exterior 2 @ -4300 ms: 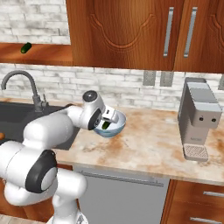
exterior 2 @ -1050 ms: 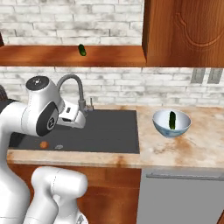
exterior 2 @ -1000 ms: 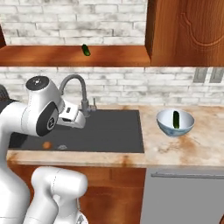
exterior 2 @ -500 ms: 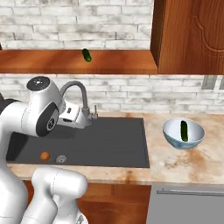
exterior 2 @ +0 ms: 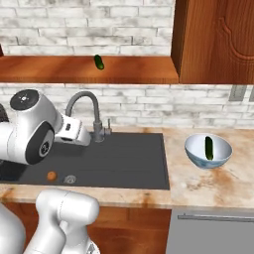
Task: Pick the cucumbers from the cabinet and place them in one bowl. Pick the tangerine from the sink and place it in the other bowl.
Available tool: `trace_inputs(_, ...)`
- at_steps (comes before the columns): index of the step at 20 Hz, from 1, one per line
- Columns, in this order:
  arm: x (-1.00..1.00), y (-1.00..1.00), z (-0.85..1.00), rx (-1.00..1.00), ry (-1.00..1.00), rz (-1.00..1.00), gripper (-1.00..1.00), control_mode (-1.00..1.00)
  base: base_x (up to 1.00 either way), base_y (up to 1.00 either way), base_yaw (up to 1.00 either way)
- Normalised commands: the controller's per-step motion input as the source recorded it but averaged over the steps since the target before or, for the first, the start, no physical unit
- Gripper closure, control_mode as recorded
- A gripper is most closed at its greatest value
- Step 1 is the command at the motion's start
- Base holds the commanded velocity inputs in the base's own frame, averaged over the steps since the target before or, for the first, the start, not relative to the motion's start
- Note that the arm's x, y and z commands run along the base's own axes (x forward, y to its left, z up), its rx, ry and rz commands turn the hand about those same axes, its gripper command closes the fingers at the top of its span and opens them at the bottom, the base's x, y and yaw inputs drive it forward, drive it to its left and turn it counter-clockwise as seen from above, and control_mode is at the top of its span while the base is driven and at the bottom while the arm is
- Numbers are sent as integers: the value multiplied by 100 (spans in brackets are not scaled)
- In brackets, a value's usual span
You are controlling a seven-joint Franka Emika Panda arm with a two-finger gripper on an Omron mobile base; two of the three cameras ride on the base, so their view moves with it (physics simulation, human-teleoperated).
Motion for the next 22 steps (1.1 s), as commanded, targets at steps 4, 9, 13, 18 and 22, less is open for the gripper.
trace_inputs(4,-75,5,58,-12,-12,4,-100,-100,0,0,0)
trace_inputs(9,-45,-4,98,-3,13,0,-100,-100,0,0,0)
trace_inputs(13,-47,0,87,5,8,2,-100,-100,0,0,0)
trace_inputs(18,-15,0,32,9,-6,6,-100,-100,0,0,0)
trace_inputs(22,43,12,24,0,-24,0,-100,-100,0,0,0)
